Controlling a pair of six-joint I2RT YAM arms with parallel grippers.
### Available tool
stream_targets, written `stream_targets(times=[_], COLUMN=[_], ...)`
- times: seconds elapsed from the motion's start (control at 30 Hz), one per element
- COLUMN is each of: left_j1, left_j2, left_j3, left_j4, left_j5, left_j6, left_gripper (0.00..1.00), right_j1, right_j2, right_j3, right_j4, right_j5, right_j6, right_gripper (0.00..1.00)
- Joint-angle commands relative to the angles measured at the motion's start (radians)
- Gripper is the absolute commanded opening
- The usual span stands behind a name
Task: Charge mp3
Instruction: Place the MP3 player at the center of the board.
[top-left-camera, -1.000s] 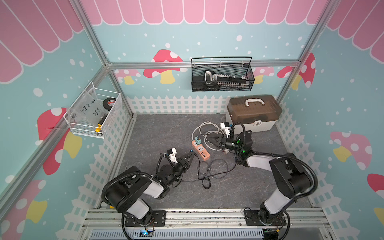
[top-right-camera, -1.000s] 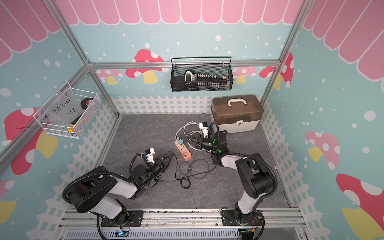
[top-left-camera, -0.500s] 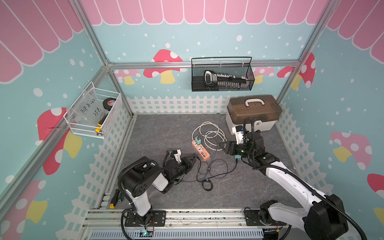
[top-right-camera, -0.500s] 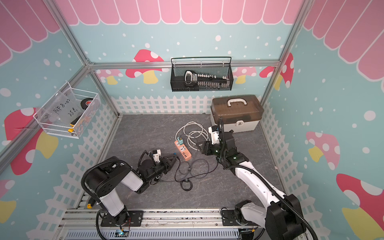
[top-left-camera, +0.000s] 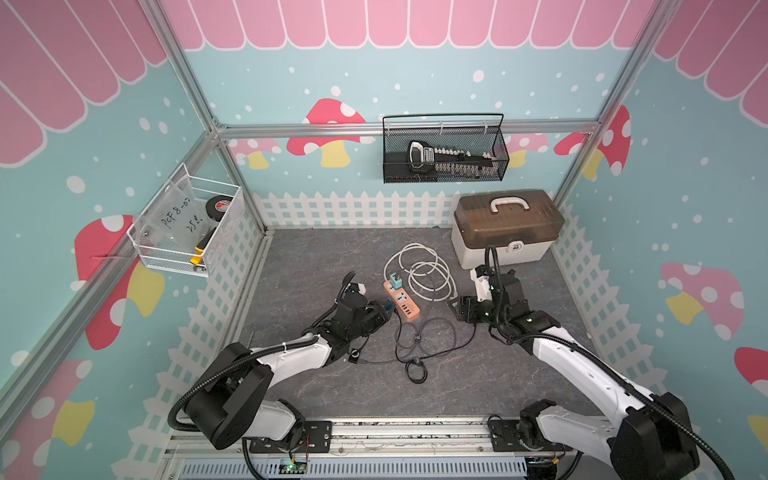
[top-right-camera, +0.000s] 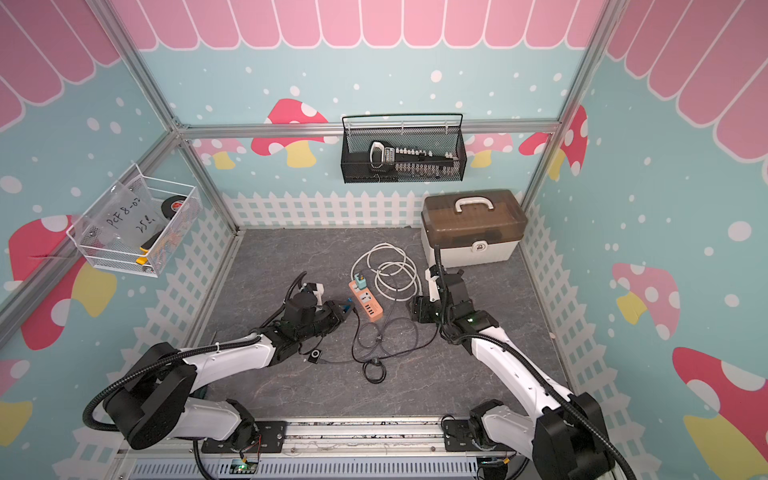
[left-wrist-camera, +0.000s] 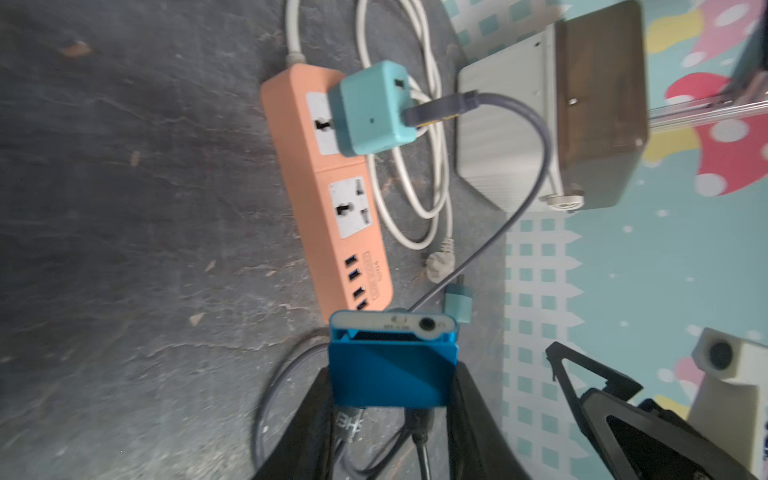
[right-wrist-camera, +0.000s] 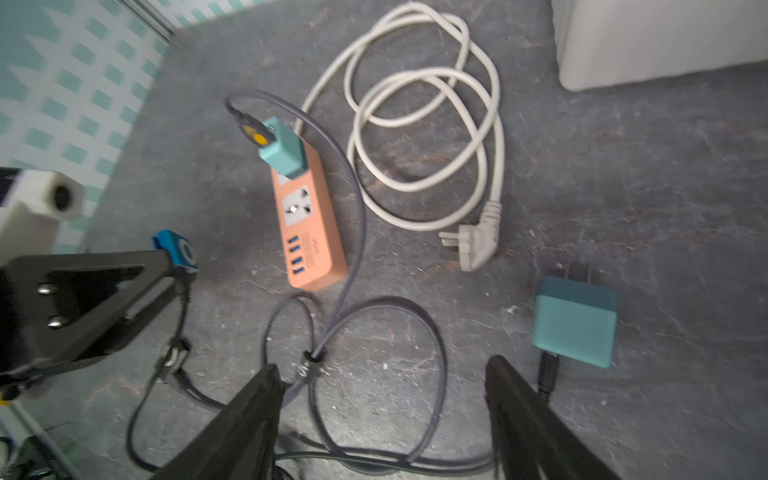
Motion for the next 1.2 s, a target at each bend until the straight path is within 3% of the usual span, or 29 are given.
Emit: stream_targets(times=[0.0,0.3,0.77,1.17], left_j1=[0.005,0.006,0.015,0.023], left_j2=[0.015,0.051,0.132,0.156], left_j3=[0.047,0.053,0.04,0.057], left_j4=[-0.262,-0.318,-0.278,-0.302], left_j5=[-0.029,-0.002,0.052,0.093], left_j6=[0.084,0.094,0.099,0.11], left_gripper=[0.05,0.08,0.09,0.13], right_j1=[-0.002,-0.008,-0.018,-0.047], right_j2=[0.038,0.109,0.32,0.41], right_j3=[0.041,0.08,0.151,0.163], right_j4=[-0.1,-0.185,-0.182,-0.15], right_j5=[0.133,0.298,0.329,0.34], right_j6=[-0.033,-0.061,-0.071,-0.071], right_gripper=[0.84,0.88,0.85,0.84])
